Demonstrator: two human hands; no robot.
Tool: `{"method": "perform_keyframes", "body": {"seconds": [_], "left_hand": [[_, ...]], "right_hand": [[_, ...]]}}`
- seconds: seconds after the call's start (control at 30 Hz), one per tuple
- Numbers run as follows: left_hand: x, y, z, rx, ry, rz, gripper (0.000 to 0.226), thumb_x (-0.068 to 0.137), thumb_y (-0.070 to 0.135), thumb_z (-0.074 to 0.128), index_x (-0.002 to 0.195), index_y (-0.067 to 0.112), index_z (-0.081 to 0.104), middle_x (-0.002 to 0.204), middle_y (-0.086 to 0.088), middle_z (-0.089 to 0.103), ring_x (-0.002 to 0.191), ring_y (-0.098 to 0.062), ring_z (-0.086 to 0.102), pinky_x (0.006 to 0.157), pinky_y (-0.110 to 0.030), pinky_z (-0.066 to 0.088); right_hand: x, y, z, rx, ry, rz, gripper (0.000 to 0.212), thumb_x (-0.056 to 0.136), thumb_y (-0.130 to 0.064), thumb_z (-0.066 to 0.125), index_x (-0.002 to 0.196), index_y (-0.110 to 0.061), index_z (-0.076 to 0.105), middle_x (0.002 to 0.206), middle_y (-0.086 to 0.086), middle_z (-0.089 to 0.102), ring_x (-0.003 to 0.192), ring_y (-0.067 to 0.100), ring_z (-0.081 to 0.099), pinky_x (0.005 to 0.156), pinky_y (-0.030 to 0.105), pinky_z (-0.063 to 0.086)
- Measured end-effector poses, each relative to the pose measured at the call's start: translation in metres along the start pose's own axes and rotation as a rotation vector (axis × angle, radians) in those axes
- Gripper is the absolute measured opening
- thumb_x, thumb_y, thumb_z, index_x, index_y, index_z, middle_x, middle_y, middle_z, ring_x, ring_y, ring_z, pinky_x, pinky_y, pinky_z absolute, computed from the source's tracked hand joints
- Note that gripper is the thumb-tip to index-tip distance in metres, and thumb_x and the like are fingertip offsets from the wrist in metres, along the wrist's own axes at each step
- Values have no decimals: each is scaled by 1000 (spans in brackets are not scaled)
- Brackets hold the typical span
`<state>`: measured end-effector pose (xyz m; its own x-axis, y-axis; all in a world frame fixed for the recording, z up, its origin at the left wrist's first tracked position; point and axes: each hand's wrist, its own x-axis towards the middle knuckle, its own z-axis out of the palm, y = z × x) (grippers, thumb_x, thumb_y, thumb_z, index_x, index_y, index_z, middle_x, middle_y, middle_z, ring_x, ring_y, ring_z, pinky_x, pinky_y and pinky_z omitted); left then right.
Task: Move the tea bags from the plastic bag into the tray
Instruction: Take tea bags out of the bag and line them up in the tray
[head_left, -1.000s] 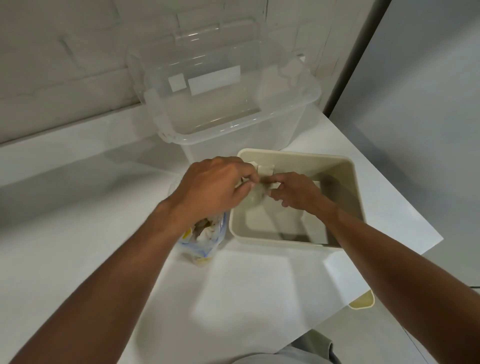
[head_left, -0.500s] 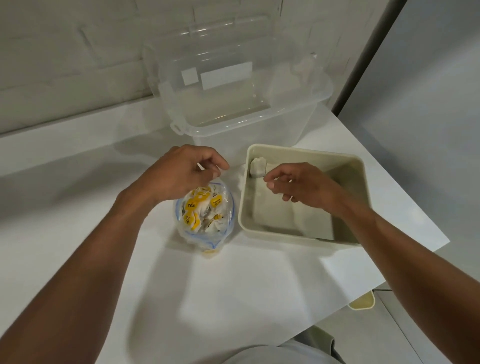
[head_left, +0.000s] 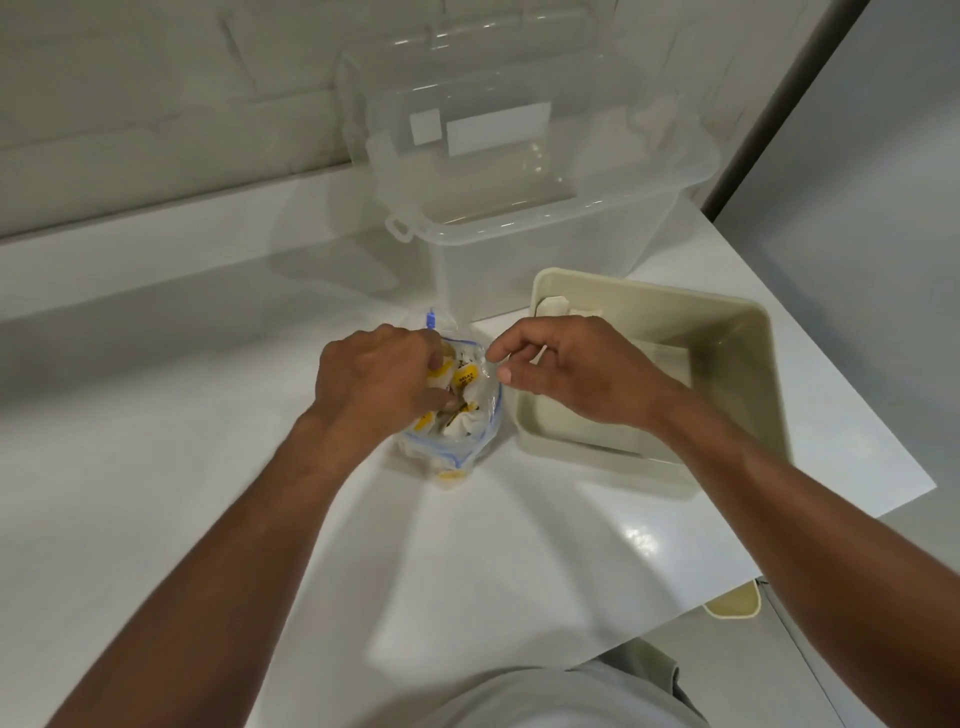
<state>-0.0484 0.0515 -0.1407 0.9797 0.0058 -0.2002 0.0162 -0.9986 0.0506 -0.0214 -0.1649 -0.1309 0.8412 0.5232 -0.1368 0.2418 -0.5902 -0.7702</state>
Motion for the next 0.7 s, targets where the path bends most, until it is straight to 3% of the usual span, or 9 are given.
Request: {"method": "perform_keyframes", "body": {"seconds": [0.07, 0.17, 0.3, 0.43, 0.57, 0.7], "left_hand": [[-5, 1, 2, 21, 48, -3, 42, 77, 70, 64, 103, 37, 60, 92, 10, 65, 80, -18, 56, 63, -28, 34], [-7, 1, 6, 4, 99, -8, 24, 86, 49, 63, 105, 34, 66, 92, 7, 67, 84, -21, 62, 63, -27, 36], [-7, -6, 2, -126, 137, -12, 12, 89, 35, 59, 95, 37, 70, 89, 13, 69, 87, -17, 61, 63, -27, 40], [-7, -12, -12, -506, 129, 18, 2, 88, 36, 66, 86, 36, 68, 89, 18, 68, 82, -8, 62, 68, -29, 47], [-7, -16, -17, -952, 47, 99, 9, 89, 27, 72, 84, 32, 68, 83, 11, 68, 69, -6, 62, 63, -28, 47], [-8, -10, -15, -1007, -13, 170, 9, 84, 22, 78, 87, 28, 71, 85, 9, 71, 66, -3, 60, 66, -22, 45]], "right_hand": [[-2, 0, 6, 5, -8, -2, 13, 87, -34, 71, 101, -34, 72, 87, -14, 66, 64, -3, 56, 66, 10, 41], [-5, 0, 10, 22, -18, 10, 13, 87, -34, 71, 100, -34, 72, 85, -14, 66, 61, -2, 55, 65, 11, 41], [-8, -5, 13, 45, -16, 21, 13, 86, -32, 72, 99, -31, 73, 82, -13, 67, 61, -4, 55, 63, 8, 39], [-6, -6, 14, 111, 27, 83, 11, 88, -31, 72, 98, -28, 74, 79, -13, 68, 63, -6, 58, 64, 12, 41], [-4, -14, 15, 345, 32, 172, 16, 90, -35, 69, 100, -23, 73, 87, -3, 73, 65, 7, 62, 60, 20, 47], [0, -25, 17, 533, 9, 248, 26, 90, -45, 66, 104, -23, 70, 95, -3, 75, 75, 11, 70, 64, 22, 52]]}}
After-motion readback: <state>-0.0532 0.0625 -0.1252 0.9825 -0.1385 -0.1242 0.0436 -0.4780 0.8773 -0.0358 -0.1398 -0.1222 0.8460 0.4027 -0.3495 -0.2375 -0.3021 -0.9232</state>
